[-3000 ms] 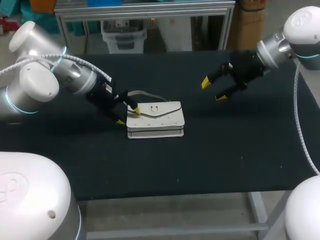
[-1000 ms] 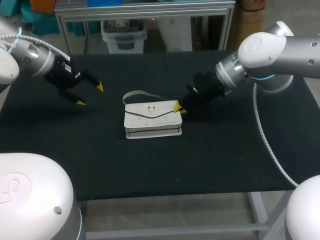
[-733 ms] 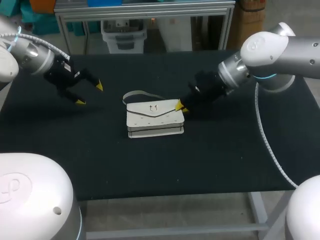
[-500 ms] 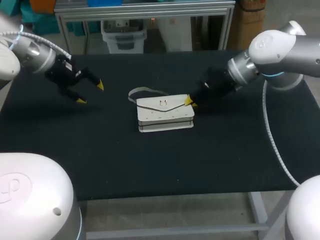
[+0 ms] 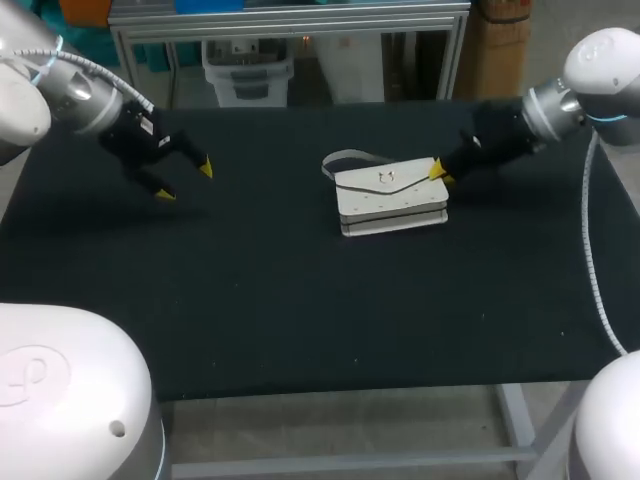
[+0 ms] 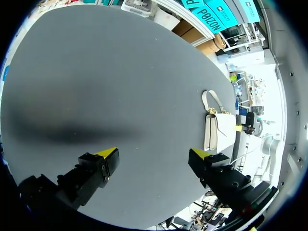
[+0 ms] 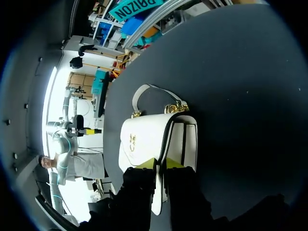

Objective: Pick up the bag, open it, inspect its contents, close it, and place it on the opposite side

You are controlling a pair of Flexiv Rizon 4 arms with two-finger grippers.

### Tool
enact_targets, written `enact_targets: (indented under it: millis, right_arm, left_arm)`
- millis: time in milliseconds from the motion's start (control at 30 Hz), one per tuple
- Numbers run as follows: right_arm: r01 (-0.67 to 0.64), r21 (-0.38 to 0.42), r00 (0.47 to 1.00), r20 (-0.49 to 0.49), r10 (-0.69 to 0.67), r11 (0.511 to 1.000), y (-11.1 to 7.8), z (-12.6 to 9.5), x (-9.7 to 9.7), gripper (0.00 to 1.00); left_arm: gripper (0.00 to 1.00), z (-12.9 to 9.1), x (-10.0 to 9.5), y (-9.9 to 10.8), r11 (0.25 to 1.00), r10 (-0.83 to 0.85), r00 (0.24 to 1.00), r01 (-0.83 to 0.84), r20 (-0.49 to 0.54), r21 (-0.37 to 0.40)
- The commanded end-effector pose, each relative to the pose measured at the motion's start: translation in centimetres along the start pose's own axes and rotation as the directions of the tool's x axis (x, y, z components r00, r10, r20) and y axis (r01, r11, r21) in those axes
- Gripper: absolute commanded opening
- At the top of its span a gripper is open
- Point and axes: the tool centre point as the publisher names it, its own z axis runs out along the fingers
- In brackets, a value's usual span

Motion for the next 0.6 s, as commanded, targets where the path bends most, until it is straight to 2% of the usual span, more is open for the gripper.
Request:
enact_targets:
  millis: [33,67,600]
  right_arm:
    - [0.042,0.088,0.993,-0.117,-0.032,0.995,2.6,-1.56,-2.32,0.0]
    - [0.042,0.088,0.993,-0.117,-0.032,0.995,2.6,-1.56,-2.32,0.0]
    - [0.042,0.088,0.993,-0.117,-0.032,0.995,2.6,-1.56,-2.32,0.0]
  left_arm:
    - [1.0,0.1,-0.02,-1.24,0.997,0.037,0.999,-0.036,0.021,-0.064]
    - [1.0,0.11,-0.14,-1.28,0.994,0.064,0.997,-0.059,0.045,-0.093]
    - [1.0,0.11,-0.14,-1.28,0.994,0.064,0.997,-0.059,0.045,-0.093]
